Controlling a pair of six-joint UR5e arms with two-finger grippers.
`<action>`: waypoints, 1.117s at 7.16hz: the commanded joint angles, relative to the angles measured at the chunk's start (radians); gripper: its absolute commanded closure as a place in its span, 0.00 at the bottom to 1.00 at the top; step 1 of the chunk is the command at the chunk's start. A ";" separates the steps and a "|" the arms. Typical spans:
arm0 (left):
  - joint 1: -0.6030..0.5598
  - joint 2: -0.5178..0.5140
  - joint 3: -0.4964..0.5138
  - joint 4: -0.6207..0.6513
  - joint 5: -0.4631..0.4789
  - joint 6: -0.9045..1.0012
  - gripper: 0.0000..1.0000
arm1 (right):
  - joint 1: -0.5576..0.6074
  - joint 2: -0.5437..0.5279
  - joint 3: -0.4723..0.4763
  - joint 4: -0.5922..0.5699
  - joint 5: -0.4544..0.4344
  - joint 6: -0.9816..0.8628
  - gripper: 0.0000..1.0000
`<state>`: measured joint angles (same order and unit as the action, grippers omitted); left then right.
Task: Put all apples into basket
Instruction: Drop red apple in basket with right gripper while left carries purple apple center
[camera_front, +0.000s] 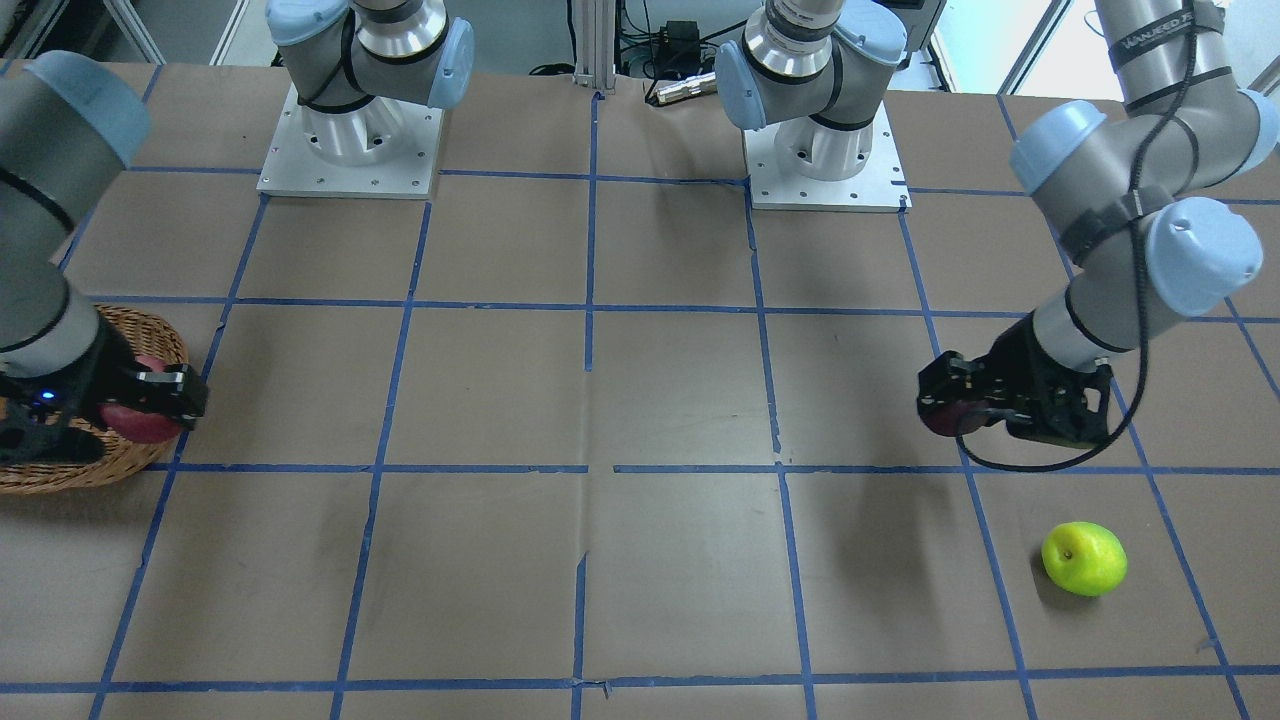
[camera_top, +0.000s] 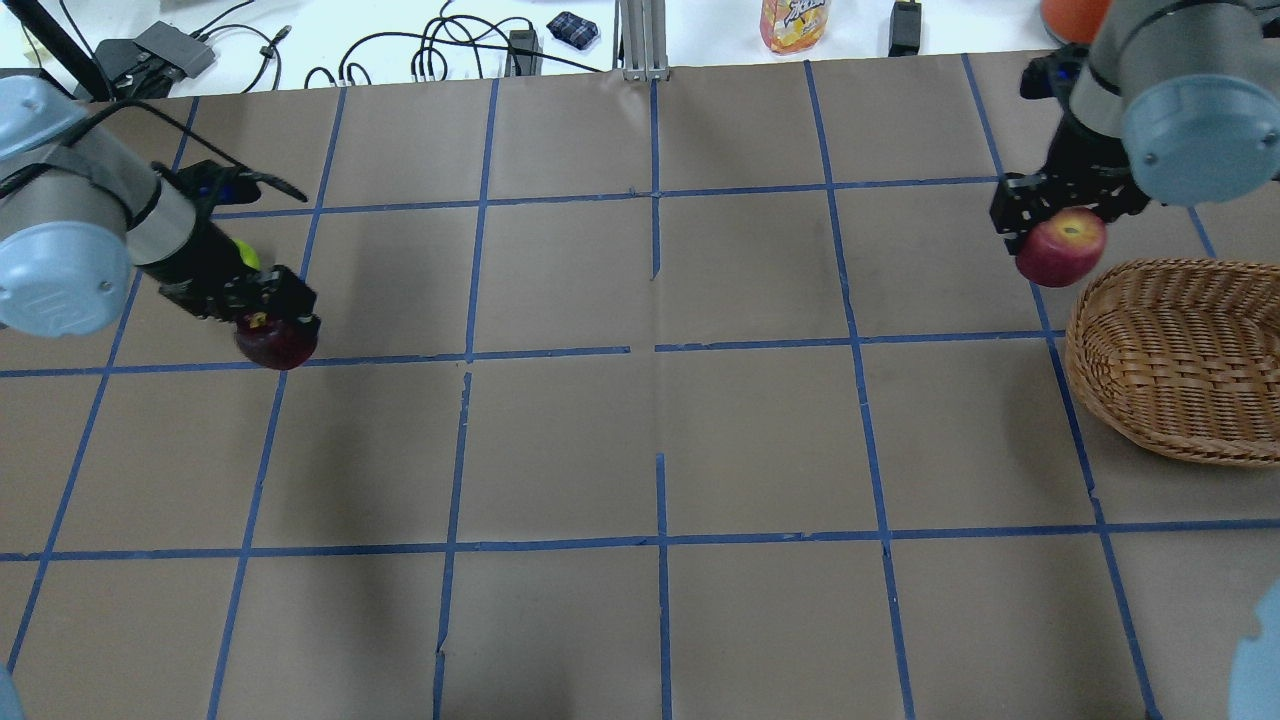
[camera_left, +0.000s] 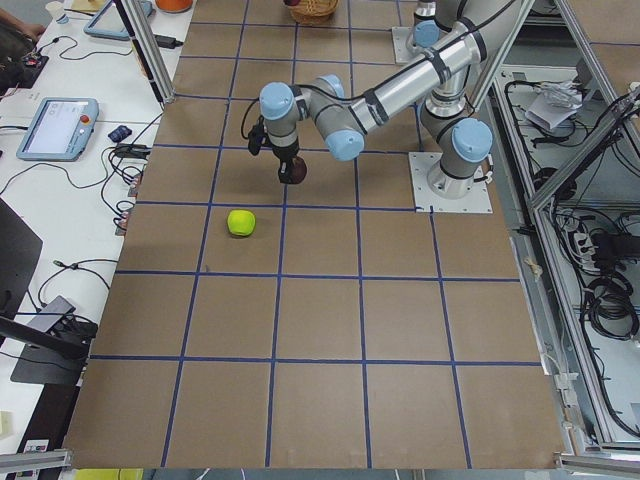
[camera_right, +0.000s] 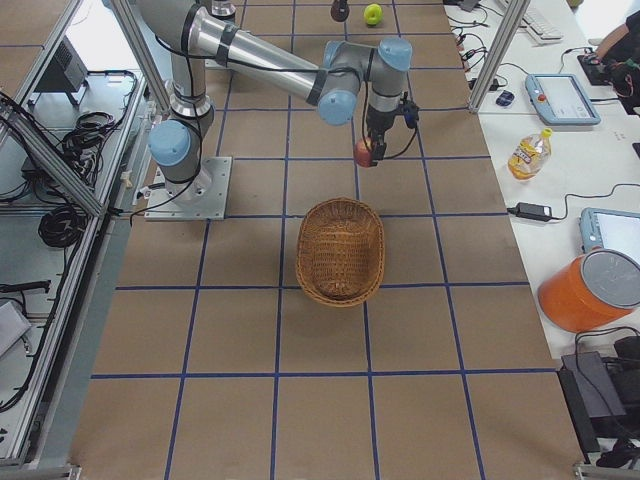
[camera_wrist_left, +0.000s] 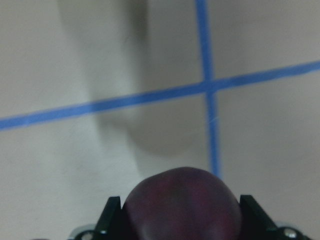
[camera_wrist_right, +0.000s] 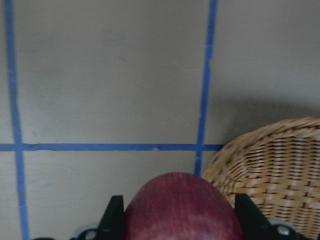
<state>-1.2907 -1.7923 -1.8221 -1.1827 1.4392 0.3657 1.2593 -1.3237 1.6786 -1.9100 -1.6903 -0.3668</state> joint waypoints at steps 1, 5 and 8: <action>-0.328 -0.060 0.058 0.128 -0.033 -0.413 1.00 | -0.252 0.011 0.056 -0.119 0.109 -0.296 0.49; -0.565 -0.289 0.214 0.279 -0.026 -0.796 1.00 | -0.480 0.149 0.096 -0.334 0.164 -0.586 0.40; -0.576 -0.363 0.205 0.341 -0.020 -0.803 0.47 | -0.498 0.155 0.102 -0.348 0.167 -0.676 0.00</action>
<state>-1.8613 -2.1284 -1.6158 -0.8578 1.4146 -0.4293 0.7651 -1.1665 1.7768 -2.2595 -1.5231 -1.0187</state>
